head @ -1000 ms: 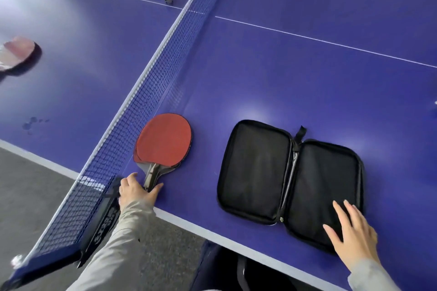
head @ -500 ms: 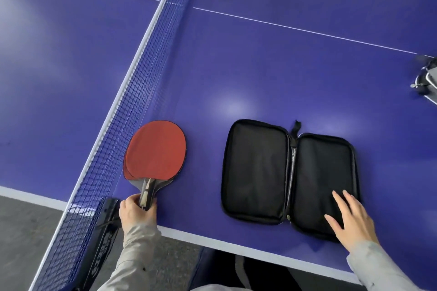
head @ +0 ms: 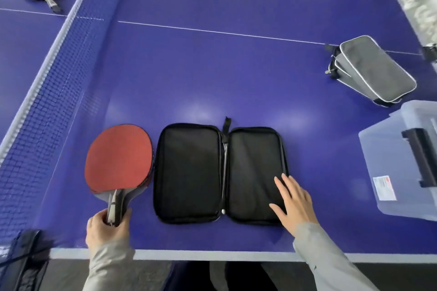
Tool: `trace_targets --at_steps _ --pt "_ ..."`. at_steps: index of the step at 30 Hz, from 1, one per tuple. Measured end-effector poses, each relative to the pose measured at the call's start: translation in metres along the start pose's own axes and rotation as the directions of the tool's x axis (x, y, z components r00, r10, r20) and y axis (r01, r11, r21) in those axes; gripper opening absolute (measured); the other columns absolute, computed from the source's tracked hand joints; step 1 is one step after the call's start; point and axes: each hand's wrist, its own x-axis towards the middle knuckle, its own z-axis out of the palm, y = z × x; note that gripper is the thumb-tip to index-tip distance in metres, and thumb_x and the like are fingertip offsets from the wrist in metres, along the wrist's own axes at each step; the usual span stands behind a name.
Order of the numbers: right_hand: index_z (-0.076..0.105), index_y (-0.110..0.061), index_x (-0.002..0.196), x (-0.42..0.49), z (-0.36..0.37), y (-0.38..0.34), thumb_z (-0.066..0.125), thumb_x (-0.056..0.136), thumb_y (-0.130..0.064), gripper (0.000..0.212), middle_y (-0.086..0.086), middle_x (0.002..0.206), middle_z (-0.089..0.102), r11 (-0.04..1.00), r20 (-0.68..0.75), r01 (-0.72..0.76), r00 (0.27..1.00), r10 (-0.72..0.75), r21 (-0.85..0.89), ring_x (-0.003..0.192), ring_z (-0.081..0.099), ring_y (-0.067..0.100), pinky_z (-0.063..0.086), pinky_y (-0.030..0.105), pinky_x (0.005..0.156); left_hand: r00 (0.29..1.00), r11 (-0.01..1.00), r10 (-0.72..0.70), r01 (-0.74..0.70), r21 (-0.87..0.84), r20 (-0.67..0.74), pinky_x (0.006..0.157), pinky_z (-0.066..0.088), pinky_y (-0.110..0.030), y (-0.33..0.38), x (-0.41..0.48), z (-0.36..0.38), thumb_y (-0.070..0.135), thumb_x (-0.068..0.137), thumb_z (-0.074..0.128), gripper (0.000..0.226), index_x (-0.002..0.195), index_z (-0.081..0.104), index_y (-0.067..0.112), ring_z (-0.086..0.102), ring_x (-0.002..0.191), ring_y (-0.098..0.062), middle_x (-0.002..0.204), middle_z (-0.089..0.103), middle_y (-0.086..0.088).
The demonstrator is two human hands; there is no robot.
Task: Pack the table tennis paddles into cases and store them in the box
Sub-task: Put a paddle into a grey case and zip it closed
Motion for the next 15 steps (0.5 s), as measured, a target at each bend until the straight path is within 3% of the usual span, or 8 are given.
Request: trace_targets --at_steps 5,6,10,15 --pt "0.005 -0.027 0.151 -0.005 0.004 0.034 0.039 0.094 -0.052 0.07 -0.005 0.16 -0.001 0.997 -0.008 0.044 0.999 -0.044 0.067 0.147 -0.001 0.014 0.013 0.034 0.116 0.995 0.989 0.095 -0.095 -0.115 -0.005 0.053 0.039 -0.031 0.062 -0.081 0.059 0.025 0.074 0.074 0.027 0.065 0.055 0.009 0.052 0.058 -0.031 0.067 0.056 -0.015" --pt "0.004 -0.027 0.151 -0.005 0.006 0.04 0.038 0.094 -0.052 0.071 -0.005 0.16 -0.002 0.995 -0.001 0.059 0.998 -0.059 0.078 0.147 -0.002 0.014 0.012 0.034 0.117 0.995 0.986 0.097 -0.095 -0.139 0.004 0.053 0.04 -0.03 0.074 -0.097 0.074 0.026 0.074 0.074 0.026 0.066 0.055 0.01 0.053 0.059 -0.03 0.068 0.057 -0.014" --pt "0.001 -0.025 0.151 -0.007 0.013 0.056 0.038 0.094 -0.053 0.073 -0.003 0.16 -0.002 0.988 0.02 0.116 0.993 -0.118 0.106 0.147 -0.003 0.016 0.013 0.035 0.117 0.993 0.967 0.101 -0.082 -0.242 0.065 0.081 0.048 -0.038 0.107 -0.158 0.133 0.025 0.074 0.075 0.029 0.091 0.061 0.006 0.058 0.084 -0.029 0.092 0.058 -0.012" --pt "0.004 -0.021 0.151 -0.007 0.021 0.062 0.035 0.094 -0.055 0.073 -0.002 0.16 0.002 0.981 0.011 0.158 0.987 -0.16 0.111 0.147 0.0 0.017 0.016 0.036 0.116 0.989 0.955 0.124 -0.098 -0.281 0.078 0.089 0.041 -0.03 0.126 -0.204 0.18 0.022 0.075 0.075 0.031 0.097 0.059 0.008 0.054 0.095 -0.025 0.096 0.052 -0.003"
